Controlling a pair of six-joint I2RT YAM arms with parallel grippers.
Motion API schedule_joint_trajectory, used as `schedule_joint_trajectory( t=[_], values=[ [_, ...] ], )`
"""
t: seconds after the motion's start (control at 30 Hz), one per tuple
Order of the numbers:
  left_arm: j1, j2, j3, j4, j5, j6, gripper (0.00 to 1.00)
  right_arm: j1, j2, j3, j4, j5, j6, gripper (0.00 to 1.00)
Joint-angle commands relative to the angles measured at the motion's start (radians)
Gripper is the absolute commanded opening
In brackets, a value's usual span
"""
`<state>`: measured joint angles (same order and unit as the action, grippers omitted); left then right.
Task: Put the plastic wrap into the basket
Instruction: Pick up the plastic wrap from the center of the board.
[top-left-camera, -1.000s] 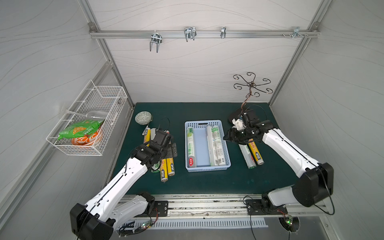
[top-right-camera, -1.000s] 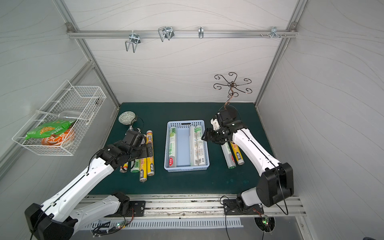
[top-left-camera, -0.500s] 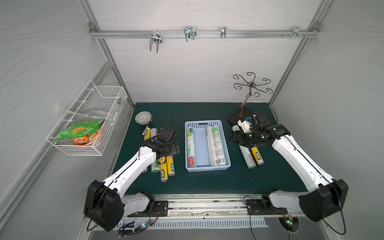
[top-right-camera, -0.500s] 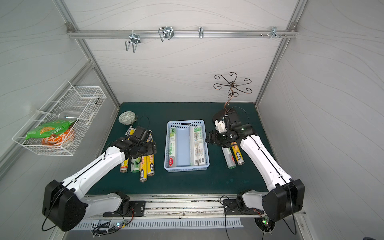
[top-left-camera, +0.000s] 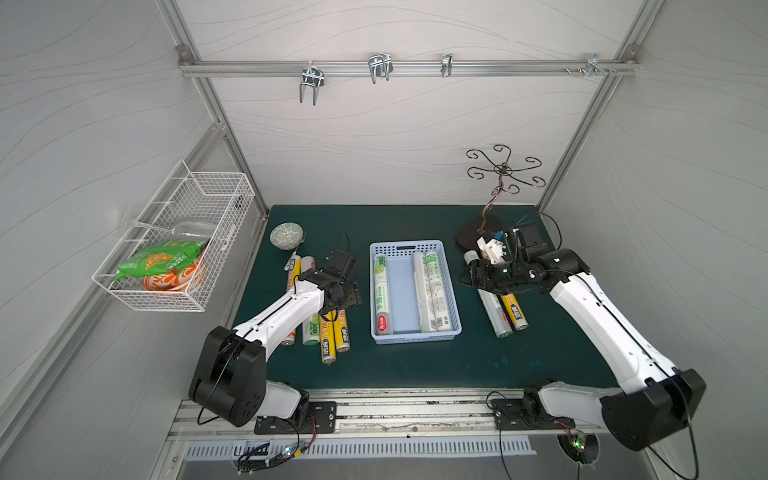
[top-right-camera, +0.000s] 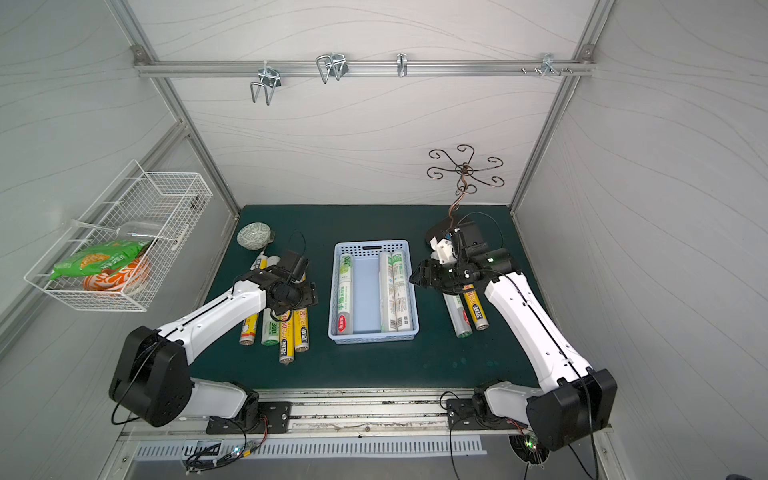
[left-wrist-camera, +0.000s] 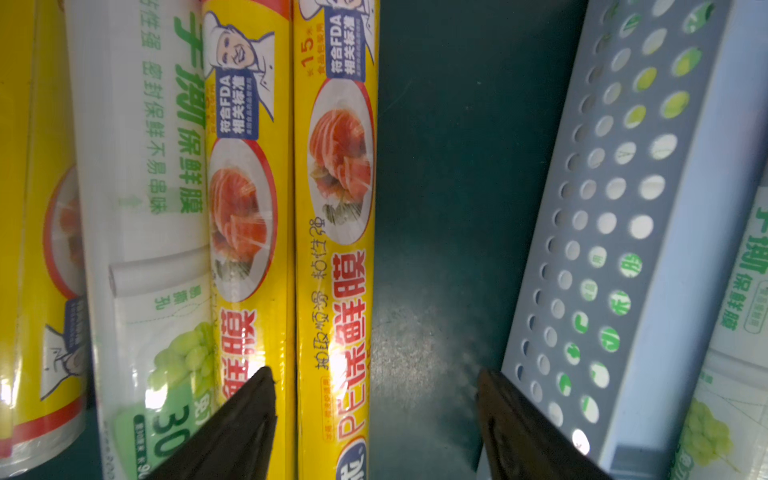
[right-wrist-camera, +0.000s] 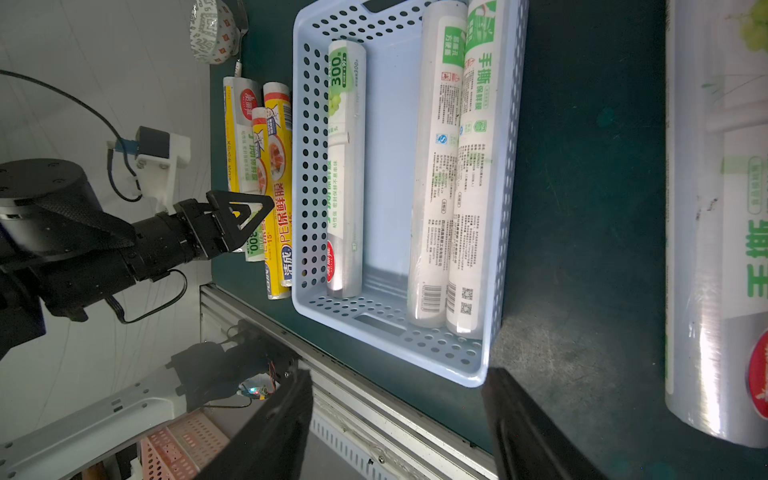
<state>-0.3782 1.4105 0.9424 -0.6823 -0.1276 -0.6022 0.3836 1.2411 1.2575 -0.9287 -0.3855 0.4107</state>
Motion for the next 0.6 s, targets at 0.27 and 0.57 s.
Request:
schedule_joint_trajectory(
  t=[0.27, 0.57],
  values=[
    [0.025, 0.057, -0.013, 0.046, 0.028, 0.012, 0.78, -0.003, 0.001, 0.016, 0.0, -0.023, 0.024, 0.7],
    [0.036, 0.101, -0.015, 0.059, 0.048, 0.011, 0.74, -0.004, -0.001, 0.016, 0.01, -0.019, 0.031, 0.7]
  ],
)
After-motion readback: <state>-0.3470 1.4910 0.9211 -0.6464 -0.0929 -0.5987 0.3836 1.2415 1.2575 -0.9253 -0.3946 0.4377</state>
